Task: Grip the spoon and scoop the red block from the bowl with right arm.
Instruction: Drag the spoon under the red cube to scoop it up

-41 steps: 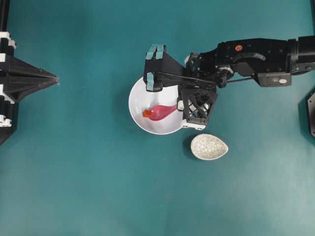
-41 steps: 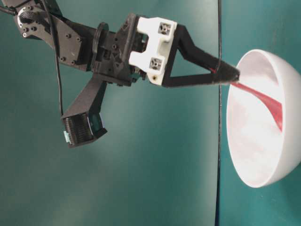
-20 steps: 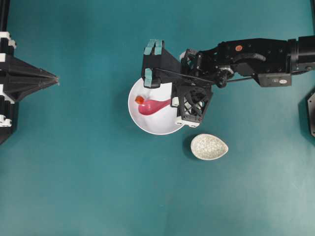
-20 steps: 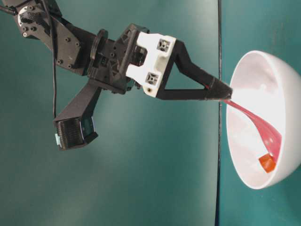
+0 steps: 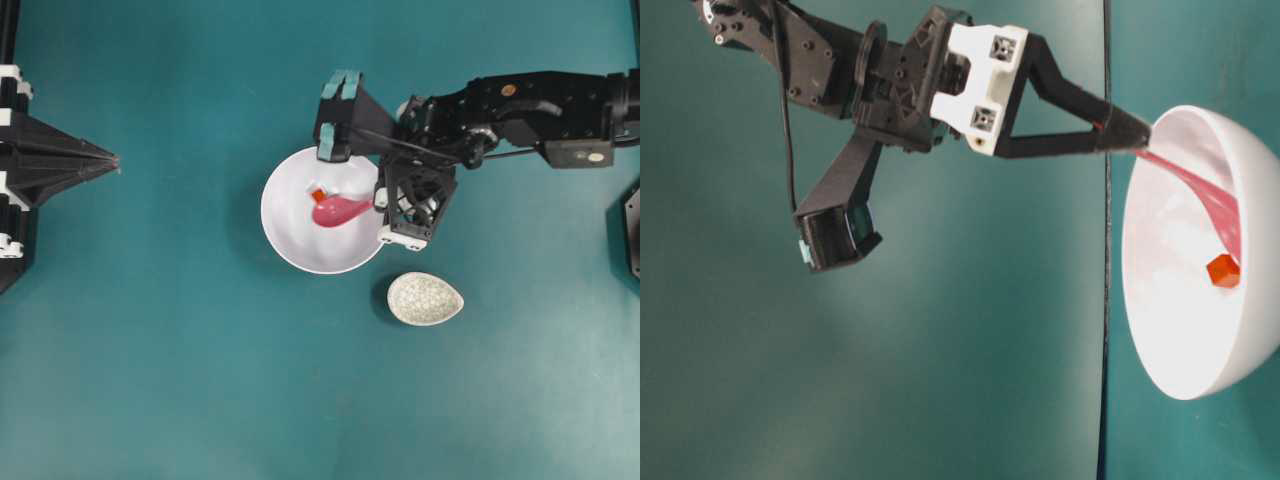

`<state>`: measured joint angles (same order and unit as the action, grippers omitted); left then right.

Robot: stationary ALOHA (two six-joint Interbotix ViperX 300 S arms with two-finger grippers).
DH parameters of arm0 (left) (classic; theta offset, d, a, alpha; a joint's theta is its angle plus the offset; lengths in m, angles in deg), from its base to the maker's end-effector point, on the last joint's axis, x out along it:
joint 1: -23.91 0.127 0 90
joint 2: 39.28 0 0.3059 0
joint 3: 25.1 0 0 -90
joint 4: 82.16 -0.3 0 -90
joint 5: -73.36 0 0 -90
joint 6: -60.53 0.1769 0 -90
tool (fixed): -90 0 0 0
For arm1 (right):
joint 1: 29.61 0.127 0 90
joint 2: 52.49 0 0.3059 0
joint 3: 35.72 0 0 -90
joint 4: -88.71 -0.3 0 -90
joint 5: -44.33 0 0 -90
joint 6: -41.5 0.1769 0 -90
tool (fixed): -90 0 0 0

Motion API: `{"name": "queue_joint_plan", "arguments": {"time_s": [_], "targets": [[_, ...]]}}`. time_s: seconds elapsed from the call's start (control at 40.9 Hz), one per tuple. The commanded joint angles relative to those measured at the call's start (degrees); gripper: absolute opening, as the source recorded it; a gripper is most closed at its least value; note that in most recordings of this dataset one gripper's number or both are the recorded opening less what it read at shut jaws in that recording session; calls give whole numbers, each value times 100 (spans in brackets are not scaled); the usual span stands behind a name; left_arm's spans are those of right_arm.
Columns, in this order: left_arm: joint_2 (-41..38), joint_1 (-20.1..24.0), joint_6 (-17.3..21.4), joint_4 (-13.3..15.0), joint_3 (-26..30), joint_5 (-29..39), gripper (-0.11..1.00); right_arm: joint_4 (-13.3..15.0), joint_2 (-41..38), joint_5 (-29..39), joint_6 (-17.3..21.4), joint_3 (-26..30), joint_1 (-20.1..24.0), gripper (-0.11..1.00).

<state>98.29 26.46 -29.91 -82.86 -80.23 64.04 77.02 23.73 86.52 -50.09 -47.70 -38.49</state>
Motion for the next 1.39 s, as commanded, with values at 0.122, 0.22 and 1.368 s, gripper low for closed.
{"name": "queue_joint_plan", "arguments": {"time_s": [0.122,0.22,1.368], "targets": [[-18,18,-18,-9,176,-62,0,-9,343,396,176,35,18,23],[-26,18,-9,-9,176,-62,0,0,343,466,211,35,18,23],[-35,18,0,-9,167,-62,0,0,-18,-1072,202,18,18,23]]}}
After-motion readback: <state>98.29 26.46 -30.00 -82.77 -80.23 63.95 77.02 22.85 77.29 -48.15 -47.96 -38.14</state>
